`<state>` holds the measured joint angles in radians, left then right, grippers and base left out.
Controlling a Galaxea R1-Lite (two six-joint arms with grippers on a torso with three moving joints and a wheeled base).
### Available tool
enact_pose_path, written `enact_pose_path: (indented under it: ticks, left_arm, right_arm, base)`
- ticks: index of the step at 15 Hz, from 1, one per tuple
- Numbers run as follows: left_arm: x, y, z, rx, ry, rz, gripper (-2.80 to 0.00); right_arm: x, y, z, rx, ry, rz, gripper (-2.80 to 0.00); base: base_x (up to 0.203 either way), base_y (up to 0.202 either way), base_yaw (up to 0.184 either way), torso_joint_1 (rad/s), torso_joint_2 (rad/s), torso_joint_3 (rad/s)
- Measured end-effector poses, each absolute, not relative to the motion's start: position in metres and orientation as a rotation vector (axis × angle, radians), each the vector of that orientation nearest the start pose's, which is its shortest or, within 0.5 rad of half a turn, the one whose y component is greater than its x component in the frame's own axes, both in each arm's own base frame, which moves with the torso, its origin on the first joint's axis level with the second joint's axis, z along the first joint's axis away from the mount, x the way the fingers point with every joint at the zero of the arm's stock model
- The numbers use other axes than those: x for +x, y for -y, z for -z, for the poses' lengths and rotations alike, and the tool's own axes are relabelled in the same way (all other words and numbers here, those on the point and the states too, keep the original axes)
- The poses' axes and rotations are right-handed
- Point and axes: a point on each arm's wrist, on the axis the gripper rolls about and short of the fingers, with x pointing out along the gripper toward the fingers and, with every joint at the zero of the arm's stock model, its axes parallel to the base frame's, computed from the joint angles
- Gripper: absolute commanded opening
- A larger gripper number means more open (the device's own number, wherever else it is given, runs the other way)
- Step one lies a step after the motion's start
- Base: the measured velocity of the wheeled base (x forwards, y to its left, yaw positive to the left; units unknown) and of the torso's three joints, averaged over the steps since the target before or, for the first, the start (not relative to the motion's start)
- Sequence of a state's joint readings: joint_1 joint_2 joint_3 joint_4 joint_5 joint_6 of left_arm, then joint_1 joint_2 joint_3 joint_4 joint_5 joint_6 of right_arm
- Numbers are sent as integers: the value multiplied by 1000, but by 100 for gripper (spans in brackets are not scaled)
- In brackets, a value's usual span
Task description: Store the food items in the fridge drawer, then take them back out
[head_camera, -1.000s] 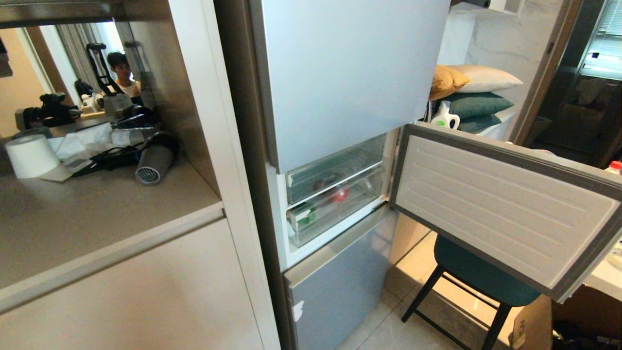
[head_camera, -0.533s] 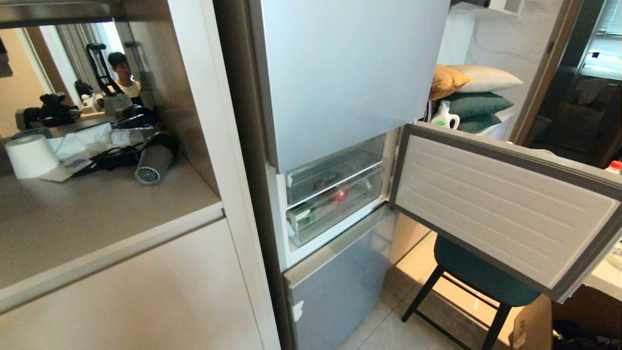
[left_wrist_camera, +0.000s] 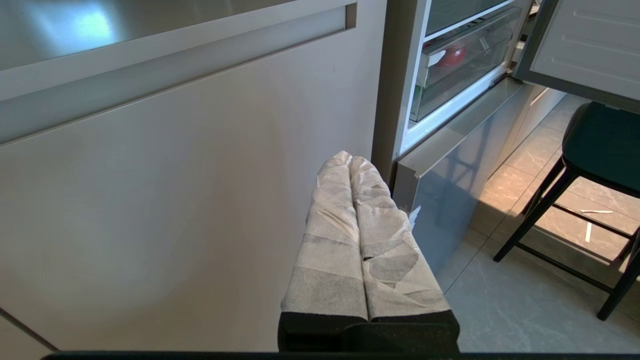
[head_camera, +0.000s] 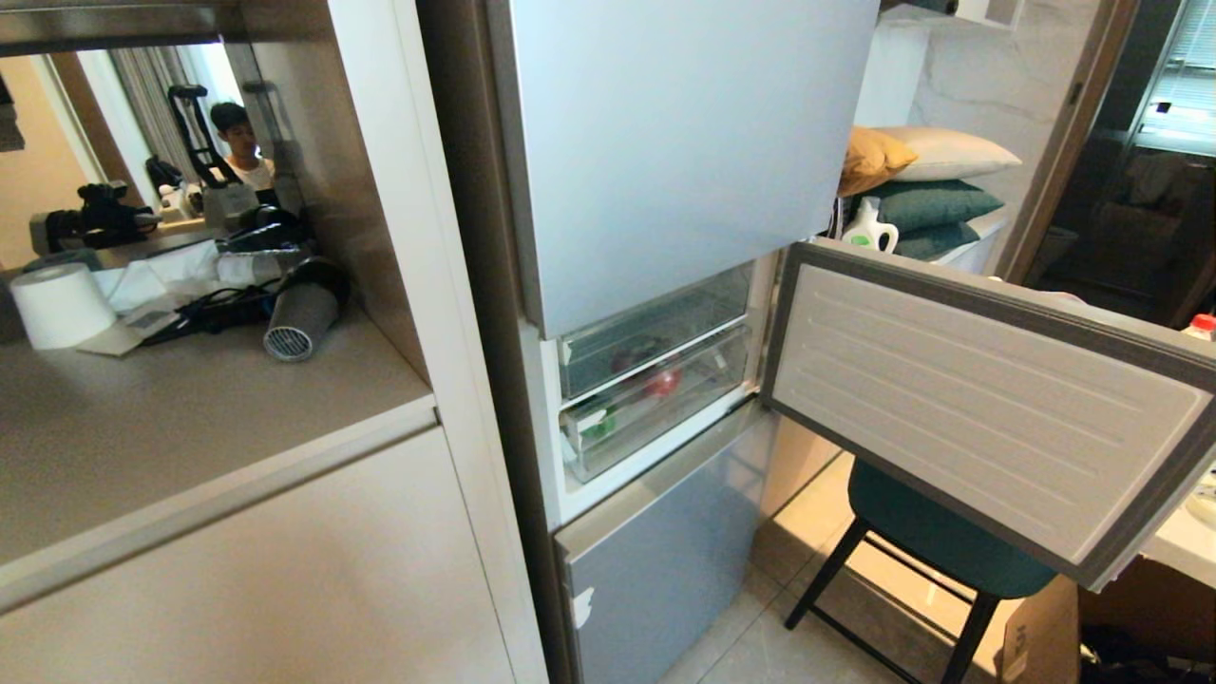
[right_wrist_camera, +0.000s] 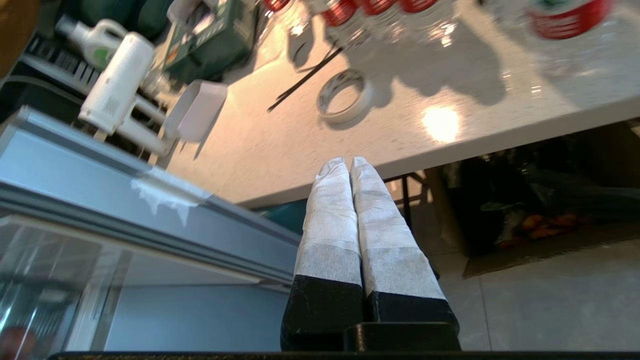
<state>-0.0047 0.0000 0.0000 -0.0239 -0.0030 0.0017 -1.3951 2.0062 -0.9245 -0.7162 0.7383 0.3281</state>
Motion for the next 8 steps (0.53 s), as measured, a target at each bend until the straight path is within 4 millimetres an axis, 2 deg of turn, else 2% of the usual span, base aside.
enact_pose_path:
  ticks: [2,5,8]
  left_arm:
    - [-23,0,-78,2,24,7,-280]
    - [-23,0,-78,2,24,8,-280]
    - [-23,0,-78,2,24,8,-280]
  right_arm:
    - [99,353,-116,641,-95,641,-280]
    - [139,347,-113,612,-129,639,-280]
    - [159,359,-117,565,-112,657,-280]
  base:
    - [0,0,0,0,0,0]
    - [0,0,0,0,0,0]
    - [0,0,0,0,0,0]
